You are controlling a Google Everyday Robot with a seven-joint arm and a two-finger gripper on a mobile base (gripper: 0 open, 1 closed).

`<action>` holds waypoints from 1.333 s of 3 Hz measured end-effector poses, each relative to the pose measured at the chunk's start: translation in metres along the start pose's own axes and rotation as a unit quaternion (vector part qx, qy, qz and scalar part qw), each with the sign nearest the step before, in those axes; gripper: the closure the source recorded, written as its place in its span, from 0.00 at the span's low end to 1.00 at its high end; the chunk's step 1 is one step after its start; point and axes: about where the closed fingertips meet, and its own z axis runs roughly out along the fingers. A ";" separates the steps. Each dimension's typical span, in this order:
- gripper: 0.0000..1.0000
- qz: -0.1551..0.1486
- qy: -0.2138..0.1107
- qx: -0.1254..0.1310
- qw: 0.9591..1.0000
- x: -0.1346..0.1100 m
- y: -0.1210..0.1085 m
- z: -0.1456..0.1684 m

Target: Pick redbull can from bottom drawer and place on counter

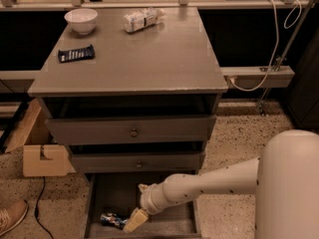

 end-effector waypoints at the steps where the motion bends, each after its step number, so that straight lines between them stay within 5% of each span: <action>1: 0.00 -0.009 -0.060 0.001 0.998 -0.003 -0.016 0.041; 2: 0.00 0.001 -0.099 -0.018 0.995 0.001 -0.022 0.088; 4: 0.00 0.013 -0.099 -0.022 0.995 0.015 -0.021 0.112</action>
Offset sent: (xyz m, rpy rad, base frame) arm 0.0312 0.0839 -0.1257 0.3107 0.0264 -0.0172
